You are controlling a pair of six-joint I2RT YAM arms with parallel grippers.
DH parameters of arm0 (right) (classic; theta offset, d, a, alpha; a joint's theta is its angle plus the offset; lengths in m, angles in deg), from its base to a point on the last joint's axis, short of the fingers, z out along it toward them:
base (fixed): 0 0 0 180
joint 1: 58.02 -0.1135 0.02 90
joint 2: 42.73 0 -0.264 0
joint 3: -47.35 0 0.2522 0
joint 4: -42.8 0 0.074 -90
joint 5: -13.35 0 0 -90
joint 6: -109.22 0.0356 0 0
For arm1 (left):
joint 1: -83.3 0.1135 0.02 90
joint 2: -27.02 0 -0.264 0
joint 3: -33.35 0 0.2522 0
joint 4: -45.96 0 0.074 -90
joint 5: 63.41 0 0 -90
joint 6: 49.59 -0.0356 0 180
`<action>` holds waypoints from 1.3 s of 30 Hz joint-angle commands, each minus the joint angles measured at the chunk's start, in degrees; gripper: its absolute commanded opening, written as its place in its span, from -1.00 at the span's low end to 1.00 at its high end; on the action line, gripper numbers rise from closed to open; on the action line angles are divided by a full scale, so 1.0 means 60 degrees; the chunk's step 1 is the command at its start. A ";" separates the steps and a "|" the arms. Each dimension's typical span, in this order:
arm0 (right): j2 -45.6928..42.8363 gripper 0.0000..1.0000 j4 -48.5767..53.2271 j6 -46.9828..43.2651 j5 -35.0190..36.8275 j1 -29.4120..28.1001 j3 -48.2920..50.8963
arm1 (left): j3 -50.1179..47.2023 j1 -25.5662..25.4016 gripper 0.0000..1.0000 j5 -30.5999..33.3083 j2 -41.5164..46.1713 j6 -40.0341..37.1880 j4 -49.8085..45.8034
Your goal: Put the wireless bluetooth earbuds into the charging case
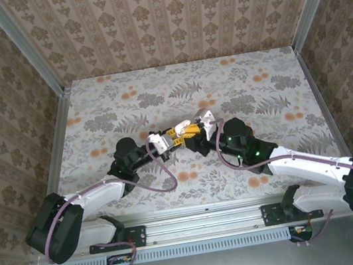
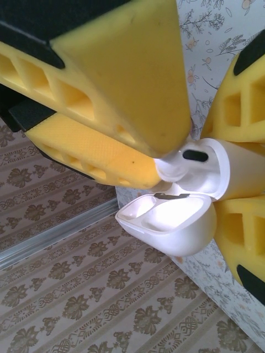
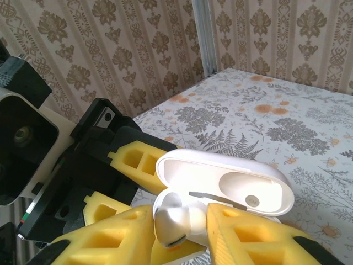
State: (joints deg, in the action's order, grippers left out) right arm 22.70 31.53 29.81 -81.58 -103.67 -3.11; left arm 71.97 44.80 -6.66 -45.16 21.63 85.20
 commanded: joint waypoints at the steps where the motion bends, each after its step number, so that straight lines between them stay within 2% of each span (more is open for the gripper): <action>1: -0.0145 -0.32 0.0525 -0.0096 0.0420 0.0022 -0.0078 | 0.0485 0.0001 -0.93 -0.0463 0.0165 0.0170 0.0660; 12: -0.0632 -0.22 0.0582 -0.0144 0.0465 0.0022 -0.0078 | 0.0463 0.0004 -0.94 -0.0366 0.0071 0.0214 0.0600; 16: -0.1074 -0.18 0.1026 -0.0197 0.0876 0.0023 -0.0091 | 0.0381 0.0032 -0.94 -0.0213 -0.0079 0.0473 0.0729; 21: -0.1455 -0.03 0.1792 -0.0547 0.1010 0.0095 -0.0107 | 0.0253 0.0096 -0.94 -0.0094 -0.0258 0.0880 0.0889; 26: -0.1714 0.02 0.1972 -0.0392 0.0999 0.0229 -0.0062 | 0.0108 0.0213 -0.94 -0.0028 -0.0332 0.1299 0.0848; 30: -0.1707 0.10 0.2736 0.0079 0.1053 0.0369 -0.0374 | -0.0008 0.0293 -0.94 -0.0091 -0.0322 0.1505 0.0858; 35: -0.1301 0.20 0.4319 0.0907 0.0420 0.0767 -0.1276 | -0.0170 0.0338 -0.94 -0.0402 -0.0267 0.1439 0.0895; 39: -0.1139 0.32 0.4768 0.1264 -0.0411 0.0985 -0.1599 | -0.0233 0.0354 -0.94 -0.0522 -0.0159 0.1156 0.0630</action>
State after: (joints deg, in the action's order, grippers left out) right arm 15.29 55.50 34.18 -79.79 -98.42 -10.42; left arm 71.14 46.51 -7.84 -46.89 28.86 88.21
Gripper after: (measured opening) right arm 0.649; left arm 0.194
